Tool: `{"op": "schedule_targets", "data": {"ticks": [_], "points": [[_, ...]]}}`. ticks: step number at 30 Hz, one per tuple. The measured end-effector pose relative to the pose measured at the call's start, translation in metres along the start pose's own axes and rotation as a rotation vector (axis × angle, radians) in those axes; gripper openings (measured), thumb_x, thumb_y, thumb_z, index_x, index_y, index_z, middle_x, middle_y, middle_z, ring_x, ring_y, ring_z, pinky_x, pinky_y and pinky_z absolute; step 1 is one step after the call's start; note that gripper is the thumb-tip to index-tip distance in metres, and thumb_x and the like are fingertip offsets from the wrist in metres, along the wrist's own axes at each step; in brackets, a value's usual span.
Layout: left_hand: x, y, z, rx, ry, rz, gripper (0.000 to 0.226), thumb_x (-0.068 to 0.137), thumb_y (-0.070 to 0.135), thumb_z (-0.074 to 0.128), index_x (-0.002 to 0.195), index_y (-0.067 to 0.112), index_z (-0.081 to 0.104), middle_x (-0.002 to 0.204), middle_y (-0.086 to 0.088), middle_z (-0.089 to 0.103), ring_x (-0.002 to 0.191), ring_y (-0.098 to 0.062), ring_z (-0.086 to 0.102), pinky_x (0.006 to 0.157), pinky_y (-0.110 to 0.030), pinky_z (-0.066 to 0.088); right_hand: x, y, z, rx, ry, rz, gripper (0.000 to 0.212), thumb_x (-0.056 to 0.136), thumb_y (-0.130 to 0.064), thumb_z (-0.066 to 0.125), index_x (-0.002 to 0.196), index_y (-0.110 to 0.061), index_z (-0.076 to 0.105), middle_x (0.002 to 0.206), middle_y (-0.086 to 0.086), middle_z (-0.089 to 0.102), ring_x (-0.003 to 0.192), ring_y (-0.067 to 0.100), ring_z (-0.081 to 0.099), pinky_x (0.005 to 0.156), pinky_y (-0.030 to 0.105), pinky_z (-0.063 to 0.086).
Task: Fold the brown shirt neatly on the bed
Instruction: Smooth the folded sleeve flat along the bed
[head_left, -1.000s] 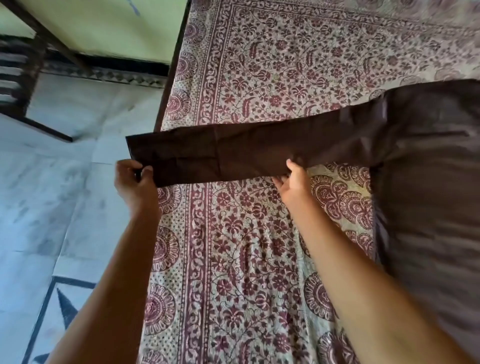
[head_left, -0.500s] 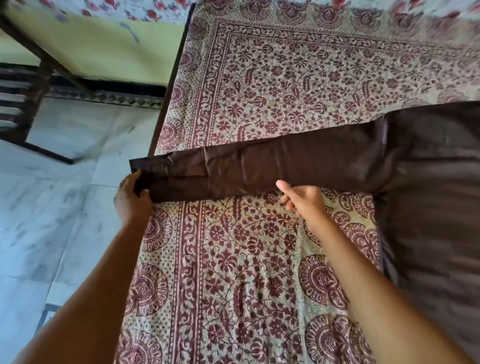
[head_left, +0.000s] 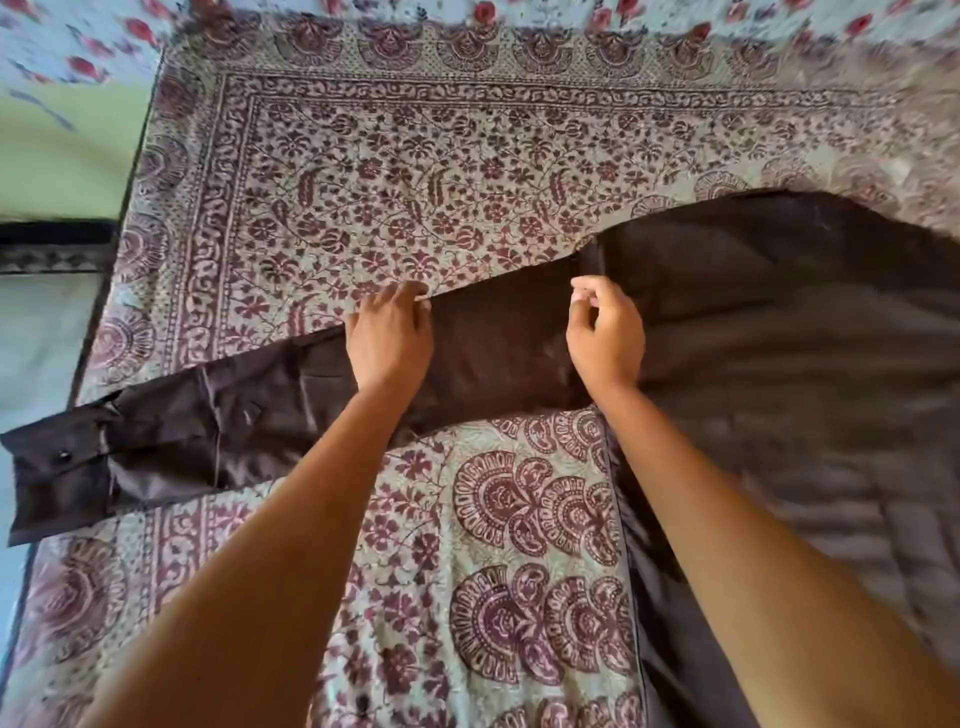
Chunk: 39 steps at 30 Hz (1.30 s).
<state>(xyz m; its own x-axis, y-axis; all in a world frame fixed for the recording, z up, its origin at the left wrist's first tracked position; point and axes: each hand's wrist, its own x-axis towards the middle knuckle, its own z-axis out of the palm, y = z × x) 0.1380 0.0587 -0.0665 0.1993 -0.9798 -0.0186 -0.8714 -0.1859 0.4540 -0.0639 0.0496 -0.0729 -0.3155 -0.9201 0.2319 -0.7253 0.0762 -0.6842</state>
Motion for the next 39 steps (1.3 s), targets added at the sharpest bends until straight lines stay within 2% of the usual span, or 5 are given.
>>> {"op": "schedule_targets", "data": {"ticks": [11, 23, 26, 33, 39], "points": [[0.058, 0.056, 0.057, 0.305, -0.112, 0.181, 0.048, 0.095, 0.053, 0.032, 0.104, 0.012, 0.055, 0.095, -0.021, 0.065, 0.092, -0.037, 0.061, 0.083, -0.041, 0.038, 0.063, 0.061, 0.029, -0.604, -0.494, -0.151, 0.064, 0.097, -0.05, 0.017, 0.149, -0.015, 0.002, 0.157, 0.005, -0.003, 0.144, 0.022, -0.006, 0.116, 0.044, -0.004], [0.07, 0.053, 0.068, 0.355, 0.1, 0.147, 0.043, 0.092, 0.046, 0.042, 0.115, 0.011, 0.05, 0.118, -0.017, 0.053, 0.114, -0.034, 0.045, 0.1, -0.048, 0.023, 0.071, 0.066, 0.011, -0.116, -0.333, -0.081, 0.056, 0.098, -0.039, 0.022, 0.146, -0.01, 0.021, 0.155, 0.01, 0.018, 0.144, 0.022, 0.013, 0.115, 0.039, 0.003], [0.041, 0.085, 0.074, 0.217, 0.129, 0.245, 0.031, 0.093, 0.033, 0.041, 0.113, 0.013, 0.054, 0.117, -0.014, 0.054, 0.111, -0.032, 0.046, 0.097, -0.044, 0.025, 0.026, 0.08, -0.025, -0.251, -0.095, -0.028, 0.058, 0.095, -0.035, 0.02, 0.143, -0.005, 0.03, 0.151, 0.012, 0.028, 0.141, 0.025, 0.022, 0.115, 0.039, 0.011], [-0.01, 0.12, 0.126, 0.235, -0.295, 0.595, 0.06, 0.094, 0.049, 0.015, 0.148, 0.025, 0.017, 0.157, 0.002, 0.014, 0.145, -0.014, 0.011, 0.116, -0.039, 0.002, -0.041, 0.111, -0.041, -0.599, -0.289, 0.015, 0.064, 0.092, -0.041, 0.013, 0.146, -0.008, 0.019, 0.155, 0.01, 0.016, 0.143, 0.021, 0.016, 0.115, 0.039, 0.006], [0.031, 0.027, 0.081, 0.337, -0.245, 0.42, 0.064, 0.093, 0.051, 0.013, 0.15, 0.022, 0.008, 0.158, 0.002, 0.009, 0.145, -0.016, 0.008, 0.117, -0.039, 0.001, -0.043, 0.11, -0.041, -0.615, -0.321, 0.017, 0.064, 0.092, -0.041, 0.012, 0.147, -0.009, 0.017, 0.155, 0.009, 0.014, 0.143, 0.021, 0.015, 0.115, 0.04, 0.005]]}}
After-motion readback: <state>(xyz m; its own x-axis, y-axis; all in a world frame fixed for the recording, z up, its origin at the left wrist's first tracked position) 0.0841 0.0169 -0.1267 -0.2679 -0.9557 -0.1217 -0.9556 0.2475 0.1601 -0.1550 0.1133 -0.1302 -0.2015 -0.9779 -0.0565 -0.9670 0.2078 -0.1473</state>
